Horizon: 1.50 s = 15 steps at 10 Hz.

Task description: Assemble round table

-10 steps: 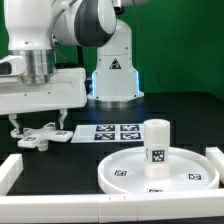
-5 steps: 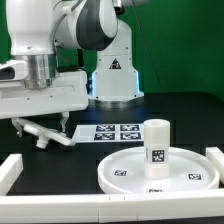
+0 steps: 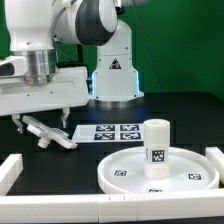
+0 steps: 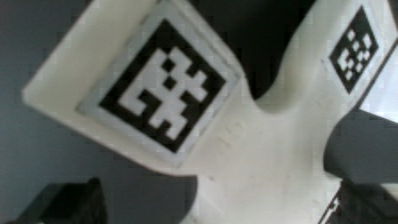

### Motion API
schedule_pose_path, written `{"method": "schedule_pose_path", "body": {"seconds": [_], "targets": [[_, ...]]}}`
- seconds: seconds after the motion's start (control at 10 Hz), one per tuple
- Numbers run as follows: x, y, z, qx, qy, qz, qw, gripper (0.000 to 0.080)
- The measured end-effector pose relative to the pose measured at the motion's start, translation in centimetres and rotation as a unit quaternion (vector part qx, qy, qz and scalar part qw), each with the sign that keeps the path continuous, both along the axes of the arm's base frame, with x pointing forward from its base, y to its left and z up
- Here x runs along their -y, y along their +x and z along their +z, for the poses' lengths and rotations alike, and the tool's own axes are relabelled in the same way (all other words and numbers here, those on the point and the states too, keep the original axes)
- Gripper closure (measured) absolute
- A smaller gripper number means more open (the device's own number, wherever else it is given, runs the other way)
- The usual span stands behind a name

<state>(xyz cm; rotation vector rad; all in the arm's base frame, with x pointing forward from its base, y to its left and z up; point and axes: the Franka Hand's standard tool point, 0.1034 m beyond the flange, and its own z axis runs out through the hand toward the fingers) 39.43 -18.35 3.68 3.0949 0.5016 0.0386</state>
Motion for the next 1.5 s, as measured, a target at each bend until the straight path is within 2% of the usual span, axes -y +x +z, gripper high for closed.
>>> {"method": "schedule_pose_path", "body": {"seconds": [0.3, 0.7, 0.9, 1.5], "targets": [[-0.5, -0.7, -0.5, 0.014, -0.015, 0.007, 1.0, 0.0151], [-0.5, -0.6, -0.4, 0.013, -0.013, 0.006, 1.0, 0.0151], [-1.2, 0.5, -0.1, 0.057, -0.047, 0.024, 0.997, 0.0151], [-1.0, 0.2, -0.5, 0.052, -0.047, 0.031, 0.997, 0.0151]]}}
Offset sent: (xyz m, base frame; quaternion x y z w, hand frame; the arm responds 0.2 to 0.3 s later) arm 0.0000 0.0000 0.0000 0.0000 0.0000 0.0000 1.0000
